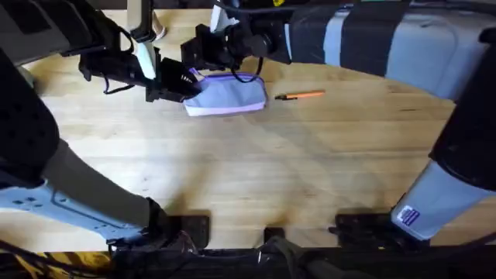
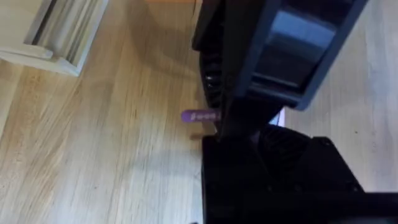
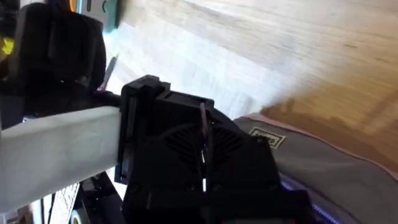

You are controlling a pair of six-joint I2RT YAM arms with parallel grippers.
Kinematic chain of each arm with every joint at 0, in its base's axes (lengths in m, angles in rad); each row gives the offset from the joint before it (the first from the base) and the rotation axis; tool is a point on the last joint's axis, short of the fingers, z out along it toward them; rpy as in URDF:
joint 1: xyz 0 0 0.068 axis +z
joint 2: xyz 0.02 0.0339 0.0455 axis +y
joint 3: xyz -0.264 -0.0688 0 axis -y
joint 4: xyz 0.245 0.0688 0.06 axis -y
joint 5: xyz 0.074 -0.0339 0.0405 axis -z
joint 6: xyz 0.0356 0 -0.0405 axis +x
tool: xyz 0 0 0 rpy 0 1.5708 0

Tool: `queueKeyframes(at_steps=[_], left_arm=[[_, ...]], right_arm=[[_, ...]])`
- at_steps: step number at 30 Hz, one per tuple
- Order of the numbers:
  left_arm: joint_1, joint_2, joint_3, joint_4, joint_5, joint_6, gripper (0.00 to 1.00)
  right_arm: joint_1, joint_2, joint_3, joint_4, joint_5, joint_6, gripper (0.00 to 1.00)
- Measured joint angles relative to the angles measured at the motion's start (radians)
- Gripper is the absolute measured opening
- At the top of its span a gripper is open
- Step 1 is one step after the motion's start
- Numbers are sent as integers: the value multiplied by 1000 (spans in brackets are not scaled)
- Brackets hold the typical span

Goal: Unzip the bag, pick up the pens from the table one at a time and place them inside, then zip the bag closed.

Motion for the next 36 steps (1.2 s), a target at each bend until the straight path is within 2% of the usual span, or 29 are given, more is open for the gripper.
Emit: queueKeyframes(at_steps=[9,10,13,18,21,24,25,26,27,28,31,32,34,36], left_arm=[[3,0,1,-7,-4,1,42],[-7,0,1,-8,-1,4,42],[-20,0,1,-10,-3,5,42],[-21,0,1,-11,-3,5,42],[-21,0,1,-11,-3,5,42],[-21,0,1,-11,-3,6,58],[-21,0,1,-11,-1,8,111],[-22,0,1,-11,4,11,170],[-25,0,1,-11,10,13,275],[-31,0,1,-11,18,16,456],[-43,0,1,-12,29,16,916],[-45,0,1,-13,30,15,968],[-45,0,1,-12,32,16,991],[-45,0,1,-12,32,16,993]], right_arm=[[8,5,37,-74,-2,-76,47],[8,5,71,-154,-28,-123,193],[-1,-2,114,-257,-29,-192,374],[-66,-59,132,-398,44,-337,497],[-124,-106,133,-428,111,-414,608],[-185,-147,141,-436,154,-484,894],[-199,-157,143,-439,160,-510,969],[-212,-167,145,-446,168,-538,989],[-219,-174,147,-459,175,-572,995],[-223,-180,148,-474,180,-613,997],[-218,-183,149,-516,184,-707,997],[-215,-182,149,-528,184,-726,997],[-210,-182,149,-544,184,-761,940],[-207,-182,149,-551,183,-785,658]])
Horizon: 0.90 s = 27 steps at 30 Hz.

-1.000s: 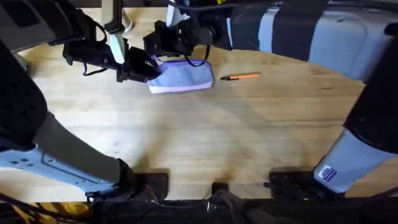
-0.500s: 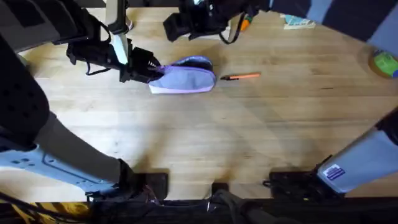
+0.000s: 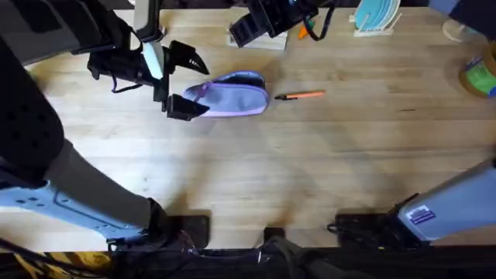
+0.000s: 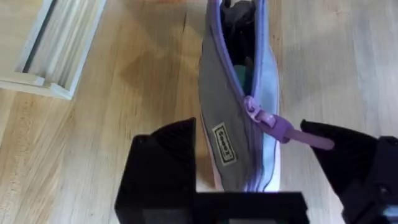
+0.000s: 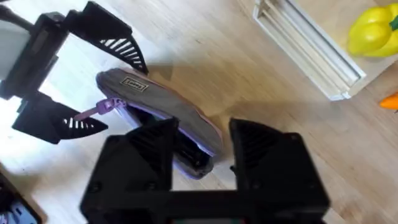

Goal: Unzip the bag, pick up the pens from the table one at a time and place them inside, then zip the bag closed.

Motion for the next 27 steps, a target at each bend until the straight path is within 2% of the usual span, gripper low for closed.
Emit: queueKeyframes(at_steps=[4,5,9,10,14,19,27], left_arm=[[2,0,0,0,0,0,993],[4,0,0,-1,0,0,995],[29,-5,0,-16,0,0,993],[61,-32,11,-54,-1,0,993],[111,-89,73,-106,0,1,993],[167,-131,128,-186,1,3,993],[228,-131,132,-236,2,3,993]], right_arm=[[0,0,0,-14,-38,-32,93],[-1,0,0,-16,-56,-45,49],[-1,0,0,-47,-149,-159,31],[-1,0,0,-86,-196,-289,31],[-1,20,0,-108,-226,-446,31],[3,78,0,-106,-237,-531,31],[45,110,0,-106,-239,-606,31]])
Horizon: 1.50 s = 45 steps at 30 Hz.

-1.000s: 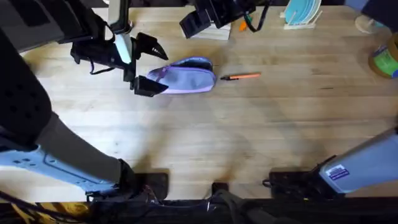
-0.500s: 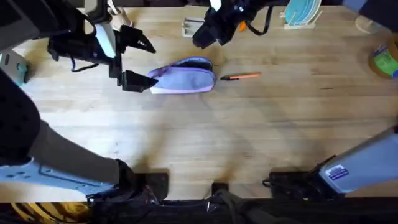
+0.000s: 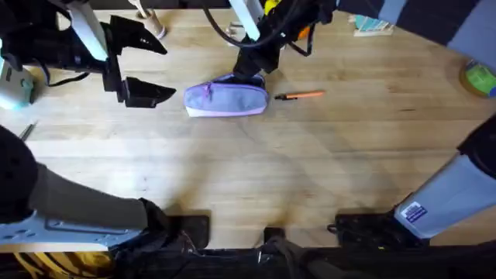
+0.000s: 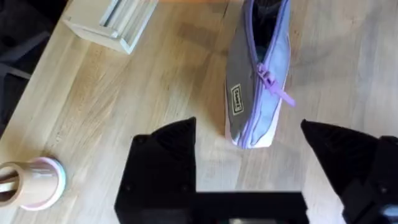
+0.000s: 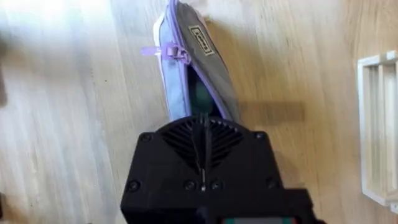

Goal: Unzip the bag, pick up the pens from the table one at a time and place them inside, then zip the bag closed.

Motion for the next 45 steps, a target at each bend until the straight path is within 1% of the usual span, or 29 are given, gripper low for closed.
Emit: queueKeyframes(at_steps=[5,9,17,26,27,28,33,34,36,42,45], left_arm=[[21,0,0,-15,0,0,993],[22,0,0,-15,0,0,993],[22,0,0,-15,0,0,993],[22,0,0,-15,0,0,993],[22,0,0,-15,0,0,993],[22,0,0,-15,0,0,993],[22,0,0,-15,0,0,993],[22,0,0,-15,0,0,993],[22,0,0,-15,0,0,993],[22,0,0,-15,0,0,993],[22,0,0,-15,0,0,993]], right_arm=[[28,32,0,2,-3,-26,31],[46,65,0,25,-2,-34,30],[68,137,0,136,-5,-41,30],[116,185,1,117,25,-43,33],[120,188,1,117,27,-44,54],[123,190,1,118,27,-41,140],[137,190,1,121,26,-48,844],[138,191,1,120,26,-54,961],[138,190,1,119,26,-55,993],[138,191,2,112,25,-57,996],[134,182,8,70,21,-58,997]])
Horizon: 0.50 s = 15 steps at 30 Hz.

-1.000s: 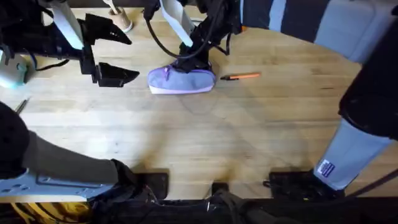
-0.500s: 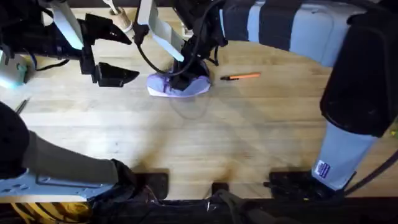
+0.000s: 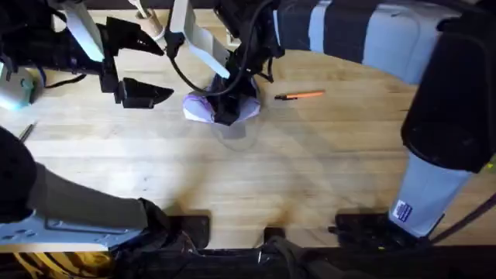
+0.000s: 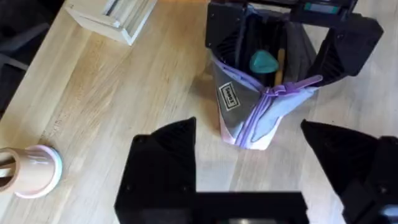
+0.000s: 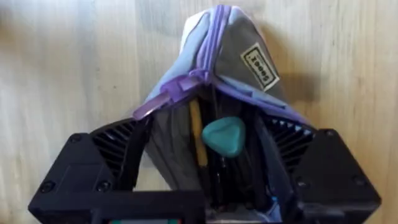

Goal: Unzip the bag, pick up the pens from the table one at a time and place them inside, then zip the bag closed.

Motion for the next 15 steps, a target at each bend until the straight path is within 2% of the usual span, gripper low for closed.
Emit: queueKeyframes(at_steps=[6,7,10,15], left_arm=[[0,0,0,0,0,0,993],[0,0,0,0,0,0,992],[0,0,0,0,0,0,993],[0,0,0,0,0,0,993]], right_arm=[[-48,-106,0,-141,28,-1,997],[-98,-173,0,-192,131,-26,997],[-147,-221,1,-257,259,-55,997],[-219,-241,1,-331,367,-103,998]])
